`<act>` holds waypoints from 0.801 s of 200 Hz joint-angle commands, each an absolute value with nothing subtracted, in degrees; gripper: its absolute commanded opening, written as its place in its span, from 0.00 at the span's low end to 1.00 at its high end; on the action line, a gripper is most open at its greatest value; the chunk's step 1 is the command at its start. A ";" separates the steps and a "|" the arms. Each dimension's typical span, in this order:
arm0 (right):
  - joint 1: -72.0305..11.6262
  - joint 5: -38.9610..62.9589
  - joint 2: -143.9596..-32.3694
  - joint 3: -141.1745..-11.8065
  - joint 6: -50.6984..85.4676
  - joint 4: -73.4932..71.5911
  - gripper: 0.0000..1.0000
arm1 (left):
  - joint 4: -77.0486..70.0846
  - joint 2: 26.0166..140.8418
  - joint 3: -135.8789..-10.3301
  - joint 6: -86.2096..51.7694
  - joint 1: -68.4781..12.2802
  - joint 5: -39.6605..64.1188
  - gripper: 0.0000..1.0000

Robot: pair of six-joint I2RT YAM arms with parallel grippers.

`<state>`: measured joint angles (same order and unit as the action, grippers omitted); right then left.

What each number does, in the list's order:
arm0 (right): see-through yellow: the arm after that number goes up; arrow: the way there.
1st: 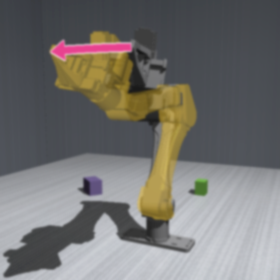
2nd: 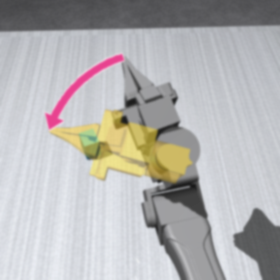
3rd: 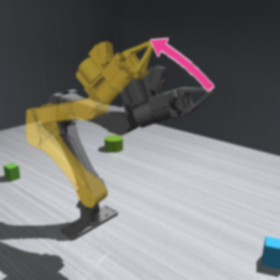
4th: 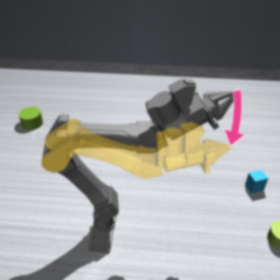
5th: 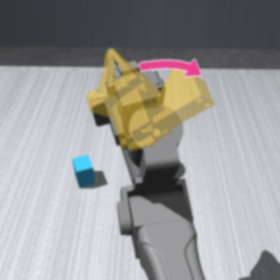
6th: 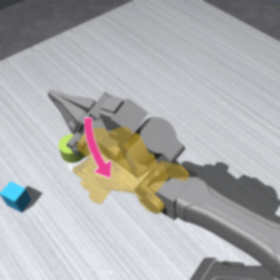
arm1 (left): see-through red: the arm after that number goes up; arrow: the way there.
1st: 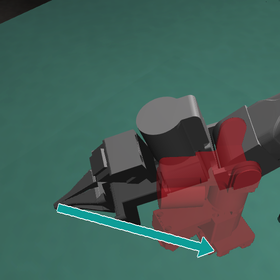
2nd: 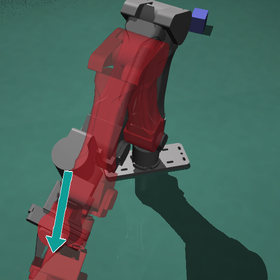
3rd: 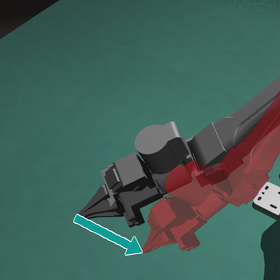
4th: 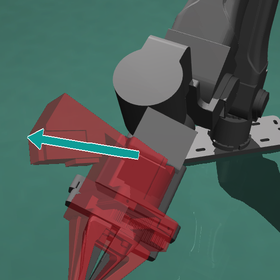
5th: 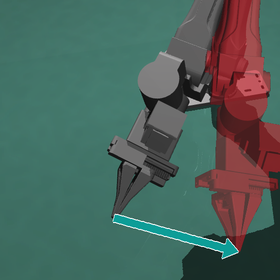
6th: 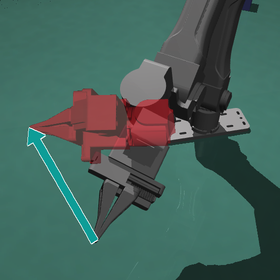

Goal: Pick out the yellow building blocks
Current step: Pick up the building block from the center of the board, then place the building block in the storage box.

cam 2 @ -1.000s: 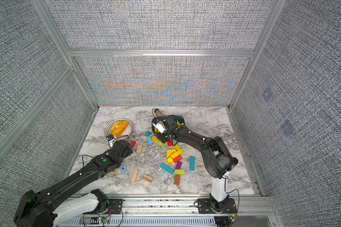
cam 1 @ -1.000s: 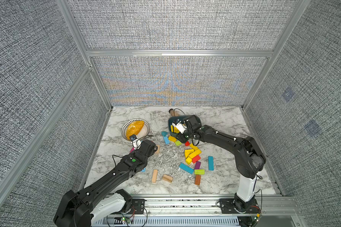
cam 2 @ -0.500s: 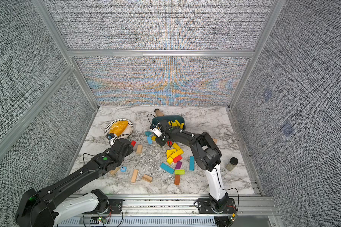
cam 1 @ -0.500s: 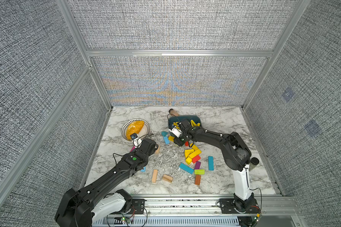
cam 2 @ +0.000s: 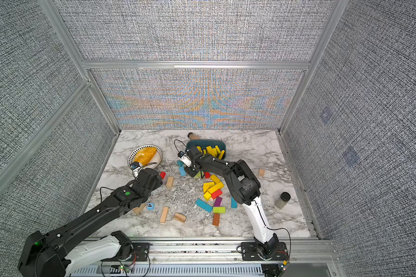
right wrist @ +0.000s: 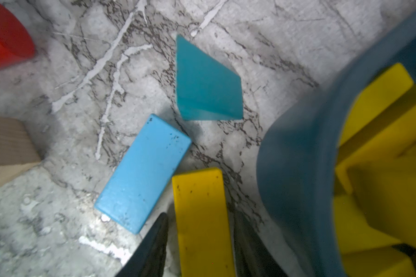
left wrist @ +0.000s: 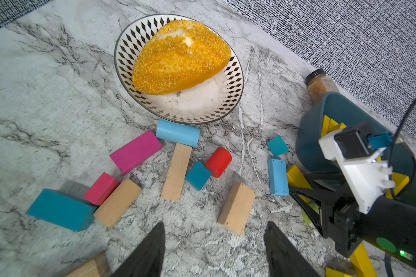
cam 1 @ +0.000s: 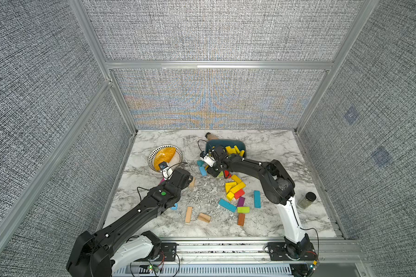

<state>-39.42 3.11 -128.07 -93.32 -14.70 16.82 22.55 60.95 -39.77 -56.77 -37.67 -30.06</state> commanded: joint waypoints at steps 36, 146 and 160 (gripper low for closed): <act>-39.66 3.67 -127.92 -94.15 -14.79 17.95 0.27 | 23.73 60.28 -39.74 -56.27 -37.61 -31.55 0.67; -37.20 -4.56 -110.38 -83.65 -0.19 8.00 0.22 | 23.47 61.41 -41.31 -54.42 -37.62 -31.74 0.67; -34.76 -7.27 -111.72 -84.90 4.02 8.96 0.22 | 23.55 62.02 -42.05 -54.08 -37.62 -31.23 0.67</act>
<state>-37.36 -0.10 -110.69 -84.12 -4.62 10.87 23.31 61.25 -40.93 -55.66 -37.67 -31.35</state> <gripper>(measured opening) 0.320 0.666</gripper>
